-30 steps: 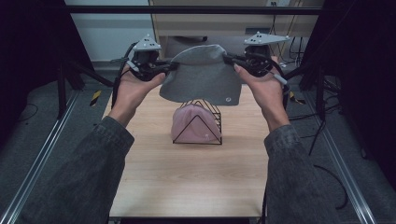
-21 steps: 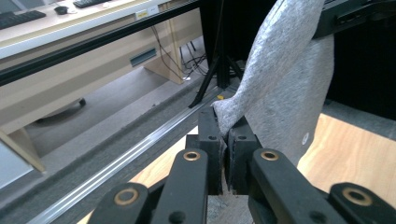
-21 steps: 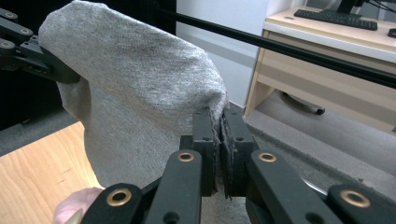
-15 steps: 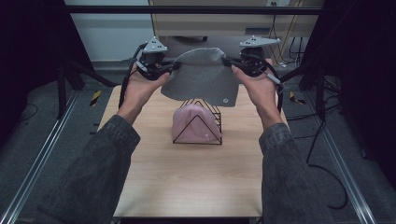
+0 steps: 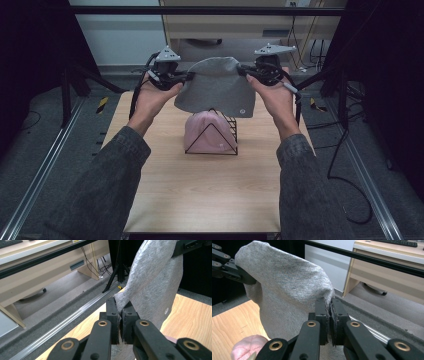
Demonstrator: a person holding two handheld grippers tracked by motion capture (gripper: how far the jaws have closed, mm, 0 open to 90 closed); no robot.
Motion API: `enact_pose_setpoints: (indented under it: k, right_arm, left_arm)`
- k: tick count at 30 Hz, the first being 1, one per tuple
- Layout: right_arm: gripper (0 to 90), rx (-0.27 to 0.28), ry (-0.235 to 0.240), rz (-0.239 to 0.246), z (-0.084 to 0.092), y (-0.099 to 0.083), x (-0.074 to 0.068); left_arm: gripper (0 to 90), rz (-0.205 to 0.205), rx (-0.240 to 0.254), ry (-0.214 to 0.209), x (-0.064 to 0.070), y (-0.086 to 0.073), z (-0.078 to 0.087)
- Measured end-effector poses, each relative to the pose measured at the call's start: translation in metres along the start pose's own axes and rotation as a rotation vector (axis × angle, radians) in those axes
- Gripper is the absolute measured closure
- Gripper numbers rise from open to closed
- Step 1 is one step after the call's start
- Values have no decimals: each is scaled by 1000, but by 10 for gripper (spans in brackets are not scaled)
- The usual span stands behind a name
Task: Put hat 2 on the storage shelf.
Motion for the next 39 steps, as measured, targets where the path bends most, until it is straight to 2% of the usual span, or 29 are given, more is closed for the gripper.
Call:
enact_pose_setpoints:
  k: [2,14,21,24,27,30,39]
  right_arm:
    - [861,-3,3,-1,0,-2,0]
    - [861,-39,13,-7,-14,-27,-6]
    - [861,-59,16,-12,-20,-38,-10]
    - [861,-59,21,-16,-21,-41,-11]
    - [861,-63,23,-16,-22,-44,-13]
    - [861,-63,25,-20,-23,-47,-15]
    - [861,-60,25,-12,-20,-47,-18]
  left_arm:
    - [871,4,1,7,-1,-2,0]
    - [871,19,-32,-14,0,-26,-10]
    - [873,21,-43,-18,1,-33,-13]
    - [873,37,-43,-27,2,-37,-13]
    - [873,33,-53,-26,2,-42,-13]
    - [873,49,-47,-28,2,-46,-12]
    - [873,58,-53,-29,6,-53,-8]
Point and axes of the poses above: each handheld gripper's, and its own axes: z roughly backward along the jaws, y roughly out of its top, x roughly to its right, the point moved 9 cm from there along -z, roughly forward along the jaws, and after that the axes turned 3 degrees about z, right-handed, at the moved point
